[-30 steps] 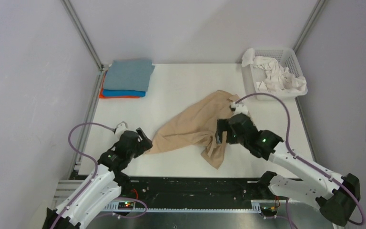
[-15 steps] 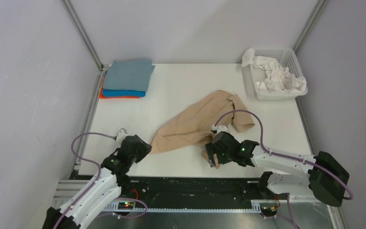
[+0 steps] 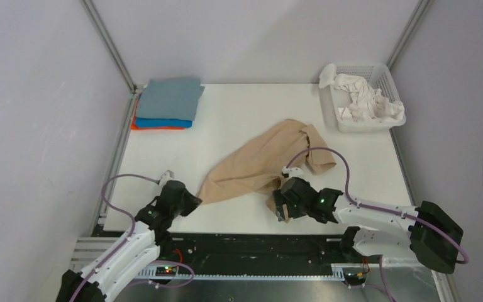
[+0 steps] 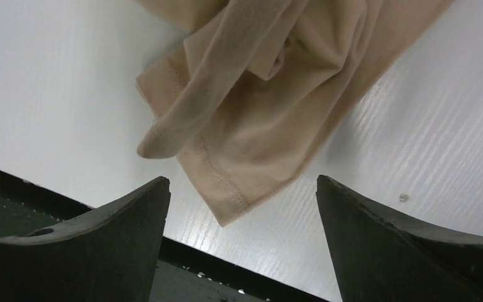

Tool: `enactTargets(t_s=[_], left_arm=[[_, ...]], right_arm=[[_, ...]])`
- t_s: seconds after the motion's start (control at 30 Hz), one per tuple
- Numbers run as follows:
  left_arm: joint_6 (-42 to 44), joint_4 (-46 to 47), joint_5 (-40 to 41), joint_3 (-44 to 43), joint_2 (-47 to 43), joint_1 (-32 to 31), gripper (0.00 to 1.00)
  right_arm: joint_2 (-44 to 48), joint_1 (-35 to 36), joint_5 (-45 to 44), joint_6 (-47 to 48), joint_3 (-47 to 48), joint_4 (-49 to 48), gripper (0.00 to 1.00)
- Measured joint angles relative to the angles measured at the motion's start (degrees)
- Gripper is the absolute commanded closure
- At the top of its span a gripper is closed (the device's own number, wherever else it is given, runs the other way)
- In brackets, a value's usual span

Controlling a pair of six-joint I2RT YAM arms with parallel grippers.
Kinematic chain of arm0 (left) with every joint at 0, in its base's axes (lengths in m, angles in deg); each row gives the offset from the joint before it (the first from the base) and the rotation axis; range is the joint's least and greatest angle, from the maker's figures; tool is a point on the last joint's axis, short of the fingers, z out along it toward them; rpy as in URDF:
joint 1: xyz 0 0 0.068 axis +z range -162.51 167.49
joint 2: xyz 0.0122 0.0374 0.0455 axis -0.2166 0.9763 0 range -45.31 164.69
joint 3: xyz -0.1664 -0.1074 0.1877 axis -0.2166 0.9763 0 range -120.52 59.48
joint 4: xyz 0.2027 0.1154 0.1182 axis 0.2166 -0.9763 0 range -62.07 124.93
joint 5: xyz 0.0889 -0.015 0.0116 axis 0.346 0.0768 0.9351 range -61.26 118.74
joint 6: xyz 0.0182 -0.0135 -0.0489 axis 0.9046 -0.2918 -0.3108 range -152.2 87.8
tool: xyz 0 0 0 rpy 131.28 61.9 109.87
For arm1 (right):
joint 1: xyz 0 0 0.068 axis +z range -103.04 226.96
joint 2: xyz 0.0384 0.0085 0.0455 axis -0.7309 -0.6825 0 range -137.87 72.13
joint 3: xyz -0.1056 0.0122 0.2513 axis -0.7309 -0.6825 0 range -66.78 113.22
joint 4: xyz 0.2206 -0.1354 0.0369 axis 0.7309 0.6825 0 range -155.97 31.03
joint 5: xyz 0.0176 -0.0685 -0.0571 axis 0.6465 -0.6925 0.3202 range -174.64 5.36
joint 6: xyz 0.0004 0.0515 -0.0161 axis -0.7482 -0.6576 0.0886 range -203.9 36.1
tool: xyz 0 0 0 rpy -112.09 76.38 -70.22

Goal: Fold and stack the t-shirts
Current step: Flatten out the tshirt

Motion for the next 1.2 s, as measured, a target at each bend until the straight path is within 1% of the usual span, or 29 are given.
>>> enactTargets(t_s=[0.17,0.3,0.37,0.43,0.5,0.53,0.57,0.6,0.63,0.67,0.7,0.83,0.9,0.97,1.07,1.1,1.2], left_arm=[[2.0,-1.7,0.1,-0.2,-1.3,0.0,1.0],[3.1,-1.9,0.1,-0.4,-1.5,-0.1,1.0],[3.5,-2.2,0.1,-0.4,-2.3,-0.1,1.0],[3.6,-2.5,0.3,-0.4,-3.2,-0.1,1.0],[3.8,-2.7,0.5,-0.4,-4.3,-0.1,1.0],[3.9,-2.7,0.5,-0.4,-4.7,-0.1,1.0],[3.9,-2.7,0.5,-0.4,-5.1,-0.1,1.0],[3.9,-2.8,0.5,-0.4,-5.4,-0.1,1.0],[3.9,-2.8,0.6,-0.4,-5.5,-0.1,1.0],[3.9,-2.8,0.7,-0.4,-5.8,-0.1,1.0],[3.9,-2.8,0.8,-0.4,-6.1,-0.1,1.0],[4.1,-3.0,2.9,-0.7,-7.6,-0.2,1.0],[4.7,-2.9,5.2,-1.7,-7.5,-0.2,1.0],[5.5,-2.1,8.0,-3.5,-6.5,-0.2,1.0],[7.8,1.2,11.2,-8.5,-0.9,-0.2,1.0],[8.9,1.9,11.9,-11.8,2.1,0.0,1.0],[12.5,4.3,13.1,-23.3,10.9,0.3,1.0]], right_arm=[[-0.3,3.4,-0.3,0.1,-0.7,-0.4,0.16],[-3.6,5.2,0.0,0.0,-0.7,-3.0,0.21],[-5.1,5.6,-0.4,-0.1,-0.2,-3.9,0.27],[-6.5,6.1,-1.6,-0.5,0.6,-4.1,0.3],[-7.6,6.7,-3.0,-1.1,1.2,-3.8,0.46],[-8.1,7.1,-3.8,-1.4,1.4,-3.5,0.5],[-8.6,7.4,-4.9,-2.0,1.7,-3.0,0.66],[-8.9,7.5,-5.7,-2.7,1.9,-2.2,0.76],[-9.2,7.7,-6.6,-3.7,2.2,-1.4,0.91],[-9.2,7.7,-7.1,-4.3,2.2,-0.8,0.97],[-9.2,7.8,-7.8,-5.4,2.3,0.1,1.0],[-6.9,7.3,-8.9,-8.6,2.0,4.9,1.0],[-3.4,4.6,-9.5,-8.9,1.7,6.9,1.0],[0.9,-0.6,-10.5,-7.9,1.7,7.1,1.0],[6.2,-11.3,-11.2,-4.1,2.4,5.4,1.0],[7.5,-15.8,-11.5,-2.3,3.7,5.0,1.0],[10.2,-24.3,-12.4,1.9,9.4,3.3,1.0]])
